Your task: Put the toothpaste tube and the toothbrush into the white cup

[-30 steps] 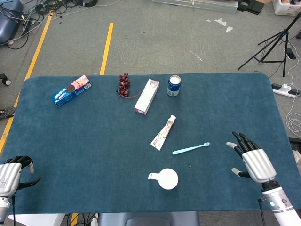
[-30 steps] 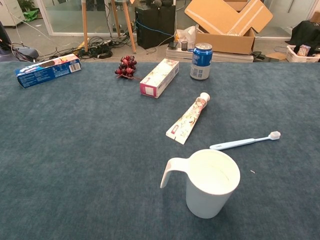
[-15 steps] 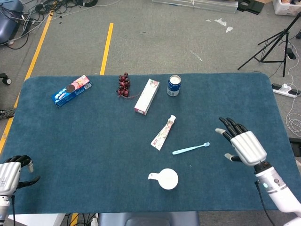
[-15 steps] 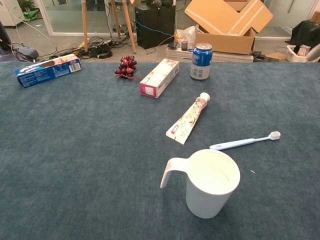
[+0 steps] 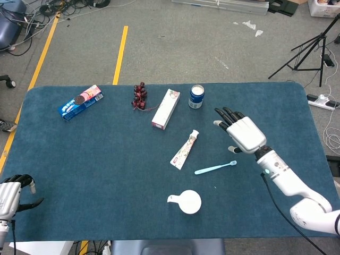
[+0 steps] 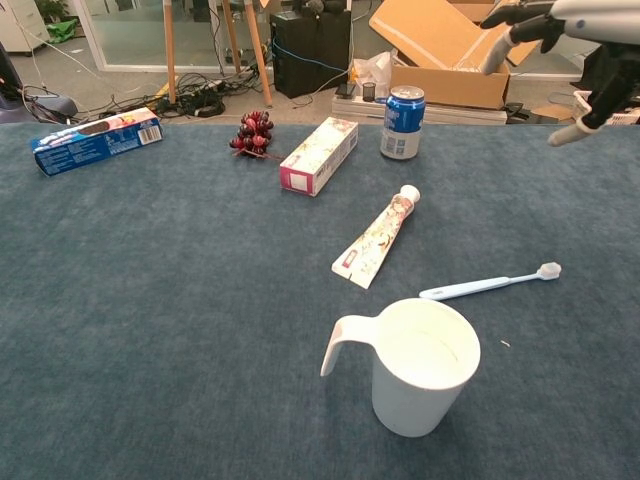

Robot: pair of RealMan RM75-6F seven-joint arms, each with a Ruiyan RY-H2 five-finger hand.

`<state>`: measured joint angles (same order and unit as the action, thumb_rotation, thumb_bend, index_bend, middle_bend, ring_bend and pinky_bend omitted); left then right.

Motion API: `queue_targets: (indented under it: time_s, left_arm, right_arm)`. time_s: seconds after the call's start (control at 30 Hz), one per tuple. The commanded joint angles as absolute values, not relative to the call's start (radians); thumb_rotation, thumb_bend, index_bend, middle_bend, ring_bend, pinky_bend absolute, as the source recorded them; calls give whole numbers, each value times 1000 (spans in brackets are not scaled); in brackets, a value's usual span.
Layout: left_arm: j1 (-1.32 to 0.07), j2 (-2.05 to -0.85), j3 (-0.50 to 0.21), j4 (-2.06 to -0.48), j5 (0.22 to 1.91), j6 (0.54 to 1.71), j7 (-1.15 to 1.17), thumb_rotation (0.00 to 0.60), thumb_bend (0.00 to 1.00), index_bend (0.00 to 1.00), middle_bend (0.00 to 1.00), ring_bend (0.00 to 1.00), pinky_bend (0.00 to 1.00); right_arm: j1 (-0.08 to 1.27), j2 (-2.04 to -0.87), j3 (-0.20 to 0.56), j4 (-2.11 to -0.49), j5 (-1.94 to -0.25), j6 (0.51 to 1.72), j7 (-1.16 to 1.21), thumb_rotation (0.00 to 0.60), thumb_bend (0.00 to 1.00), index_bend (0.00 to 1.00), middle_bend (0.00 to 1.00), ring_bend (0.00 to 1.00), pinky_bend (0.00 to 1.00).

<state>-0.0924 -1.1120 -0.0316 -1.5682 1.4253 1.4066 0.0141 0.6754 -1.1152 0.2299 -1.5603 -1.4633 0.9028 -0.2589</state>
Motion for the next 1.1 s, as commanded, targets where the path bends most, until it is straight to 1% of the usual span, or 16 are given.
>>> queue_targets:
  time_s: [0.03, 0.33, 0.57, 0.87, 1.1]
  left_arm:
    - [-92, -1111, -32, -1567, 1424, 1407, 9, 600, 0, 646, 446, 356, 397]
    - [-100, -1116, -43, -1545, 1408, 1391, -9, 600, 0, 646, 446, 356, 397]
    - [-102, -1124, -47, -1524, 1417, 1399, -31, 600, 0, 647, 446, 356, 397]
    - [-104, -1129, -55, -1510, 1404, 1395, -45, 600, 0, 647, 446, 356, 397]
    - [-108, -1129, -60, -1504, 1387, 1379, -52, 600, 0, 647, 446, 356, 397]
  right_arm:
    - [739, -1175, 241, -1482, -1436, 842, -313, 600, 32, 257, 26, 0, 255]
    - [845, -1302, 213, -1297, -1423, 750, -345, 600, 32, 257, 23, 0, 255]
    - [907, -1382, 186, -1169, -1428, 691, -303, 600, 33, 257, 18, 0, 255]
    - [967, -1450, 151, -1062, -1463, 646, -207, 600, 33, 260, 17, 0, 255]
    - [1002, -1496, 122, -997, -1493, 630, -140, 600, 32, 291, 17, 0, 255]
